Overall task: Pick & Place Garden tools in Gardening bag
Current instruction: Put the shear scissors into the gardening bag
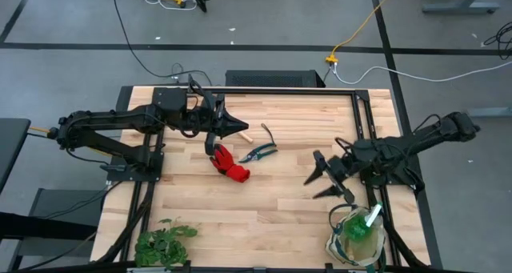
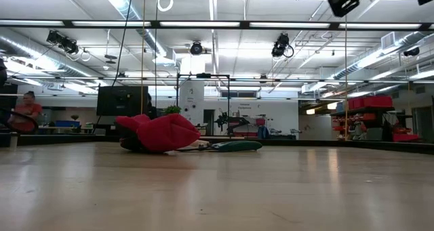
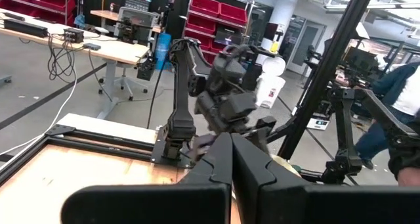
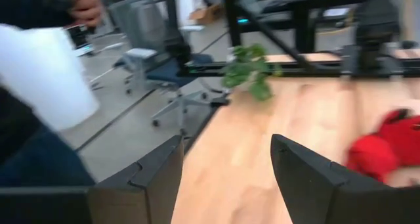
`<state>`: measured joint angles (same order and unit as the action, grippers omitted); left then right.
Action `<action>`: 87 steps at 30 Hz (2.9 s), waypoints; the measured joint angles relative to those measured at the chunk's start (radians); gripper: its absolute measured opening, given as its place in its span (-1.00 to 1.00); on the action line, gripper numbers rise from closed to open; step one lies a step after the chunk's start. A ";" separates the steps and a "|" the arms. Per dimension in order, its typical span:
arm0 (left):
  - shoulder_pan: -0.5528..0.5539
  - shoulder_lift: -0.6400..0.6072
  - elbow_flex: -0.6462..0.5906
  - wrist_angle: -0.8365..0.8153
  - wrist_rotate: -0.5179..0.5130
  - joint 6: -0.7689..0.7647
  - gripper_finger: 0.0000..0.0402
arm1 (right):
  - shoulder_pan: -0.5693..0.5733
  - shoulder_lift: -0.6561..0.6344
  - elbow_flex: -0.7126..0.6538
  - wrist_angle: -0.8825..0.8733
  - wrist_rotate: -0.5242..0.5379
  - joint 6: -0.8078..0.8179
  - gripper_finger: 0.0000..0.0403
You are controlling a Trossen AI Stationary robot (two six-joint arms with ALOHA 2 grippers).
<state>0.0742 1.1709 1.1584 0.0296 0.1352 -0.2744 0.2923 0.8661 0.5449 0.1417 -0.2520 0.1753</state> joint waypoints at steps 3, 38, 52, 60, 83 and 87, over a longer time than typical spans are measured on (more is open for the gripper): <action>0.000 0.000 0.000 -0.001 0.000 0.001 -0.99 | -0.062 0.000 0.000 0.000 0.000 -0.001 0.14; 0.000 0.000 0.000 -0.001 0.000 0.061 -0.99 | -0.365 0.000 0.000 -0.067 0.077 -0.019 0.14; 0.000 0.000 0.000 -0.001 0.000 0.061 -0.99 | -0.366 0.000 0.010 -0.019 0.080 -0.026 0.14; 0.000 0.000 0.000 -0.001 -0.002 0.051 -0.99 | -0.368 0.045 0.183 -0.136 0.142 -0.079 0.14; 0.001 0.000 0.000 -0.218 -0.133 0.034 -0.86 | -0.370 0.081 0.278 -0.199 0.193 -0.018 0.14; 0.002 0.000 0.000 -0.265 -0.190 0.059 -0.72 | -0.370 0.081 0.278 -0.200 0.196 -0.018 0.14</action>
<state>0.0757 1.1709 1.1584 -0.2352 -0.0551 -0.2157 -0.0780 0.9470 0.8234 -0.0584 -0.0558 0.1570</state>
